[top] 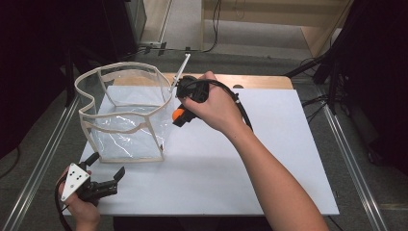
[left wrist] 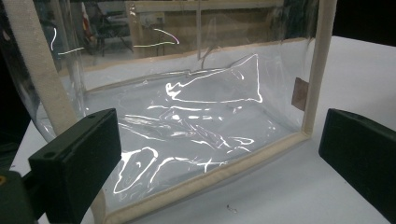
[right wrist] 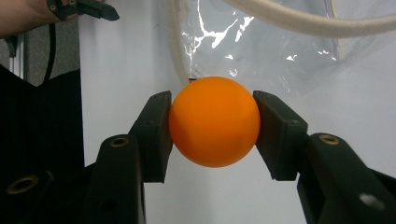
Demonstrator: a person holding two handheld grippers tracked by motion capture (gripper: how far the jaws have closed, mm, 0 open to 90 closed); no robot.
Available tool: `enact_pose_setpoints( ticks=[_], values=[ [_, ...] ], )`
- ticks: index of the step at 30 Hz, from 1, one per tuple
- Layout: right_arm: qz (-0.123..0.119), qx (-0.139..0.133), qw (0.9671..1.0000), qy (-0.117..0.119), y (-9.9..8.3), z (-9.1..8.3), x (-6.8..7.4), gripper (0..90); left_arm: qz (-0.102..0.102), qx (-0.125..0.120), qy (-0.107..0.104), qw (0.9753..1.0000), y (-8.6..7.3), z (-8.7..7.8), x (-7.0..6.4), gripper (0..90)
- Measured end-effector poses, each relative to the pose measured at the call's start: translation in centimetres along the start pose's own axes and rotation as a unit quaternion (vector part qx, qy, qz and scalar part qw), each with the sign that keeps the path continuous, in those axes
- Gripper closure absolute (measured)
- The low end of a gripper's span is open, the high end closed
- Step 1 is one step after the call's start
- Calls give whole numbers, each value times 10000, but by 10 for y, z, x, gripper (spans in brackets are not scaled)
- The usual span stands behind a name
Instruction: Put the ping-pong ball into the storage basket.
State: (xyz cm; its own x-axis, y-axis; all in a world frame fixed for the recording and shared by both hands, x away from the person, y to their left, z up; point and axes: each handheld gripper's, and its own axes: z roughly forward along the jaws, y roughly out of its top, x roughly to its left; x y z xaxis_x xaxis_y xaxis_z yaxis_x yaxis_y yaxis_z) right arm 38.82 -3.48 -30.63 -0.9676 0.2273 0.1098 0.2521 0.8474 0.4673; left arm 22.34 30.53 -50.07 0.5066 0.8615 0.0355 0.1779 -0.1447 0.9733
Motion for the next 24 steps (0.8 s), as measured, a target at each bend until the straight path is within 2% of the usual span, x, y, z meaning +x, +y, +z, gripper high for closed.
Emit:
enact_pose_setpoints(
  ticks=[24],
  values=[
    [-67, -16, 10000, -27, 13, -10, -1, 478, 9, 5, -5, 10000, 0, 0, 0, 0]
  ],
)
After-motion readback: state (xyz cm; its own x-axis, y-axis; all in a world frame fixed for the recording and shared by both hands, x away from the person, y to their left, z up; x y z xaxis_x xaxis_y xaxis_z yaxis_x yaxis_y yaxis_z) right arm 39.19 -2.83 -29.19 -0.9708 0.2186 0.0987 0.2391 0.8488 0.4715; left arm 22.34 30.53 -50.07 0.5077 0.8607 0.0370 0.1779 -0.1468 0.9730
